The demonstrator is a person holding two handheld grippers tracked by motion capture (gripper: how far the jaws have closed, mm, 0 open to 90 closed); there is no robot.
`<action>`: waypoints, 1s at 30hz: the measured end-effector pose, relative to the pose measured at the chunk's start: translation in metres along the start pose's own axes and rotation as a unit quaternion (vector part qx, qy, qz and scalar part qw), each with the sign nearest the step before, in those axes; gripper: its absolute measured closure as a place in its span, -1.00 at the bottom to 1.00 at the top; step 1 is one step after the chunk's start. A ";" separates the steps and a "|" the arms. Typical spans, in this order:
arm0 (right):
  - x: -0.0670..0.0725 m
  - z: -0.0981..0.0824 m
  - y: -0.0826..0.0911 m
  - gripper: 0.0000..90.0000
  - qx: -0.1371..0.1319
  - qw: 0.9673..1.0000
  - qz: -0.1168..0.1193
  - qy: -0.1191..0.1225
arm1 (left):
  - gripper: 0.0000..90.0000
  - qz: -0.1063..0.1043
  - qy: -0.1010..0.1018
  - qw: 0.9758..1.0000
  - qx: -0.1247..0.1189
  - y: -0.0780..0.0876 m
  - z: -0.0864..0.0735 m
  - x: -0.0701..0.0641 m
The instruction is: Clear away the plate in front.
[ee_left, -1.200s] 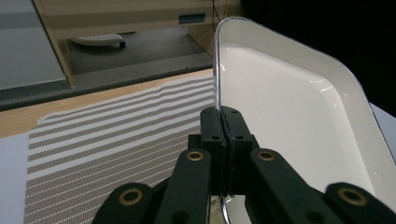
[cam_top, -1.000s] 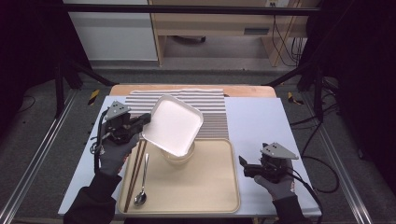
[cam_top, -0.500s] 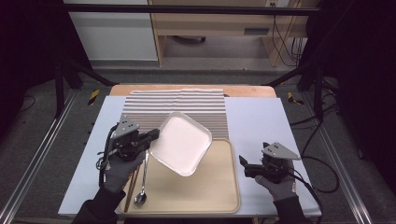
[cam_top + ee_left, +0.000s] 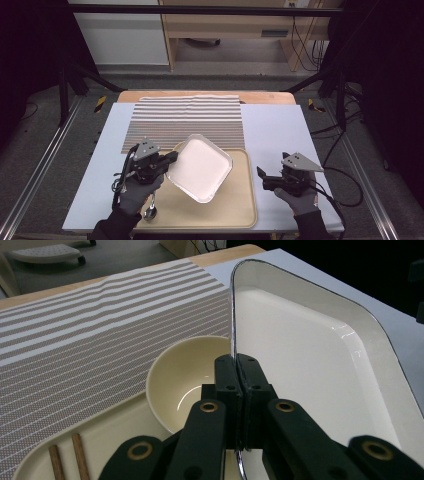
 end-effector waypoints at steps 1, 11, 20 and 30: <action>0.000 0.000 0.000 -0.92 -0.001 1.000 0.000 0.000 | 0.97 -0.002 0.001 1.000 0.001 -0.001 -0.002 -0.002; -0.001 0.001 0.002 -0.92 -0.002 1.000 0.000 -0.001 | 0.97 -0.010 -0.005 1.000 0.028 -0.015 -0.017 -0.015; 0.001 0.000 0.001 -0.92 0.000 1.000 0.001 0.001 | 0.97 -0.014 -0.009 0.998 0.053 -0.032 -0.028 -0.023; 0.002 -0.001 0.000 -0.92 0.001 1.000 0.001 0.003 | 0.97 -0.019 -0.010 0.997 0.073 -0.050 -0.040 -0.031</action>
Point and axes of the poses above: each handheld gripper's, and its own axes: y roughly backward along the jaws, z roughly out of its top, x roughly to its left, the point moved 5 cm from there along -y, roughly forward along the jaws, and after that the axes turned 13 degrees about -z, right-handed, at the moved point
